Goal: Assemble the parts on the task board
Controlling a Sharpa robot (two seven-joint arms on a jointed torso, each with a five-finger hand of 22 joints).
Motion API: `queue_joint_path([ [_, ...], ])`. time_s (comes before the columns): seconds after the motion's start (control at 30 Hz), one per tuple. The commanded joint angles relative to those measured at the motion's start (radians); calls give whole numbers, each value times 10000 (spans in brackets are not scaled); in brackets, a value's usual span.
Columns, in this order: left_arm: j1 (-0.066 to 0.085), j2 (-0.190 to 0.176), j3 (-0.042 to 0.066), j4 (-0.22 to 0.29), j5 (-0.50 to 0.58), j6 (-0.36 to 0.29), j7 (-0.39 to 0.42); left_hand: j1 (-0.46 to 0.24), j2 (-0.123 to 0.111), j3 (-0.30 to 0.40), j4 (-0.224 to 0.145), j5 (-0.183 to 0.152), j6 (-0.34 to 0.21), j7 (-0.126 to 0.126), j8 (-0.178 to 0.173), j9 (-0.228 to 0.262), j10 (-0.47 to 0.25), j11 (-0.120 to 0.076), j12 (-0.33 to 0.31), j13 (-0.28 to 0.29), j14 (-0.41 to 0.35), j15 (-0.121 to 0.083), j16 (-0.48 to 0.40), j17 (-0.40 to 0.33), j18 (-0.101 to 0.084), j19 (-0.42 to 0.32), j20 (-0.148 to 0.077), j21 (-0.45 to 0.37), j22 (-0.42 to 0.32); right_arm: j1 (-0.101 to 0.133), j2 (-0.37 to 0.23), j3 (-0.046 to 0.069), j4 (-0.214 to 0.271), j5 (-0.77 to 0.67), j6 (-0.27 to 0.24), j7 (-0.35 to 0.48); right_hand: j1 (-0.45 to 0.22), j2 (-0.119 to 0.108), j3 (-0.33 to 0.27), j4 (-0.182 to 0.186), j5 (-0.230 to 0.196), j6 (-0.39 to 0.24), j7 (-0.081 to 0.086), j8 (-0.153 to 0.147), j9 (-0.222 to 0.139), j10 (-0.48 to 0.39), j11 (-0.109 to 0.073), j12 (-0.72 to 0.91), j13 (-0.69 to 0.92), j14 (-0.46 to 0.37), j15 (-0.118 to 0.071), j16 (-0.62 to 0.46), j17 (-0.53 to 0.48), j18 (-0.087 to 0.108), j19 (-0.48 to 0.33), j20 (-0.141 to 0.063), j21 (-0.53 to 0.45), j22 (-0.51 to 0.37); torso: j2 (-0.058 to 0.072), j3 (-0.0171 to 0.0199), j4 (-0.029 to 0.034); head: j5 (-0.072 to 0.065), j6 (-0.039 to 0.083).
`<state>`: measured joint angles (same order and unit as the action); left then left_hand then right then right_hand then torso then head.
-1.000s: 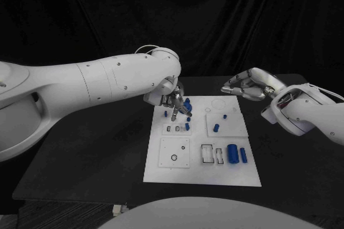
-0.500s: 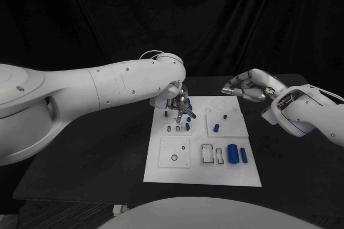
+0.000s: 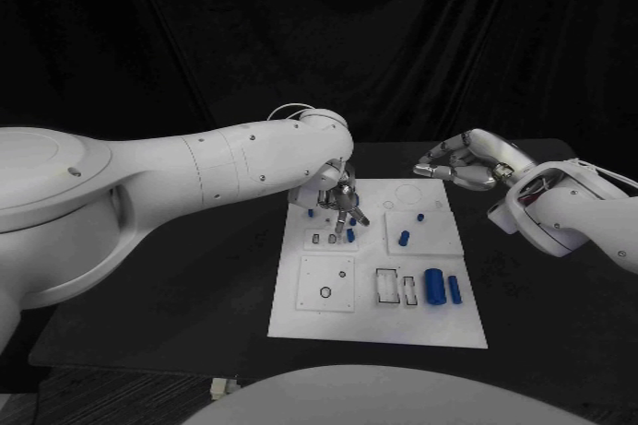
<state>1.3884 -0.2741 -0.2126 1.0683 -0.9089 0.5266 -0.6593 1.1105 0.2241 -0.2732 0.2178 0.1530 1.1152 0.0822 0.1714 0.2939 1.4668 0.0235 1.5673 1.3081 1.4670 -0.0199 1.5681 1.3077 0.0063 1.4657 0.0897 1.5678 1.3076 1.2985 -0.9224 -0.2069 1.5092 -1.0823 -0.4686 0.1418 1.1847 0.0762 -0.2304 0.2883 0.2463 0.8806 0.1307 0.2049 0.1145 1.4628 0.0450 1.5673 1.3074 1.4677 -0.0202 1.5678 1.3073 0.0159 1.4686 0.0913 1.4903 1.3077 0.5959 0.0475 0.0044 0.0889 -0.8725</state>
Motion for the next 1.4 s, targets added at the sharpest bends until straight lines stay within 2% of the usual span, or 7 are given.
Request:
queue_joint_path([
  [0.03, -72, 69, 10, -67, 76, -133, 204, 127, 5, 100, -47, 64, 29, -28, -54, 22, 1040, -81, 35, 2627, 1038, -87, 27, 2631, -8, 848, -52, -49, 2427, -24, -14, 8, 46, -62, -122, -12, 104, 27, -61, -13, 39, 102, -8, 42, 13, 1080, 69, 35, 2634, 1031, 82, 30, 2635, 67, 523, 61, 42, 2335, 1, 0, 1, -28, -2],
  [0.23, -169, 117, 10, -135, 76, -232, 273, 178, 10, 197, -115, -2, 14, -26, -94, 37, 1040, -80, 35, 2627, 1038, -89, 27, 2631, -4, 834, -54, -55, 2413, -25, -53, 8, 81, -65, -185, 9, 126, 25, -69, -16, 58, 115, -8, 50, 14, 1080, 70, 35, 2634, 1031, 83, 30, 2635, 74, 508, 61, 20, 2326, -4, 0, 5, -75, -2],
  [0.67, -281, 204, 10, -229, 76, -236, 298, 352, -21, 443, -334, 78, 21, -43, -169, 79, 1040, -87, 35, 2627, 1038, -96, 27, 2631, -4, 836, -60, -57, 2416, -77, -81, 8, 82, -72, -200, 19, 163, 19, -78, -23, 73, 127, -7, 56, 15, 1080, 72, 35, 2634, 1031, 84, 30, 2635, 76, 504, 62, 13, 2323, -1, -3, 4, -111, -2],
  [1.13, -333, 204, 11, -344, 76, -270, 276, 470, -42, 603, -474, 148, 38, -58, -211, 107, 1040, -98, 35, 2627, 1038, -105, 27, 2631, -4, 835, -66, -59, 2416, -107, -104, 8, 81, -86, -194, 19, 220, 15, -88, -33, 84, 135, -4, 61, 14, 1080, 75, 35, 2634, 1031, 86, 30, 2635, 80, 496, 64, 0, 2318, 0, -1, 4, -143, -2],
  [1.4, -342, 222, 11, -362, 76, -220, 295, 732, -122, 876, -766, 230, 89, -95, -261, 157, 1040, -124, 35, 2627, 1038, -127, 27, 2631, -1, 828, -85, -65, 2409, -123, -86, 8, 74, -97, -193, 27, 306, 11, -99, -43, 95, 140, -2, 64, 11, 1080, 78, 35, 2634, 1031, 88, 30, 2635, 92, 469, 66, -41, 2302, 5, 0, 3, -133, -2],
])
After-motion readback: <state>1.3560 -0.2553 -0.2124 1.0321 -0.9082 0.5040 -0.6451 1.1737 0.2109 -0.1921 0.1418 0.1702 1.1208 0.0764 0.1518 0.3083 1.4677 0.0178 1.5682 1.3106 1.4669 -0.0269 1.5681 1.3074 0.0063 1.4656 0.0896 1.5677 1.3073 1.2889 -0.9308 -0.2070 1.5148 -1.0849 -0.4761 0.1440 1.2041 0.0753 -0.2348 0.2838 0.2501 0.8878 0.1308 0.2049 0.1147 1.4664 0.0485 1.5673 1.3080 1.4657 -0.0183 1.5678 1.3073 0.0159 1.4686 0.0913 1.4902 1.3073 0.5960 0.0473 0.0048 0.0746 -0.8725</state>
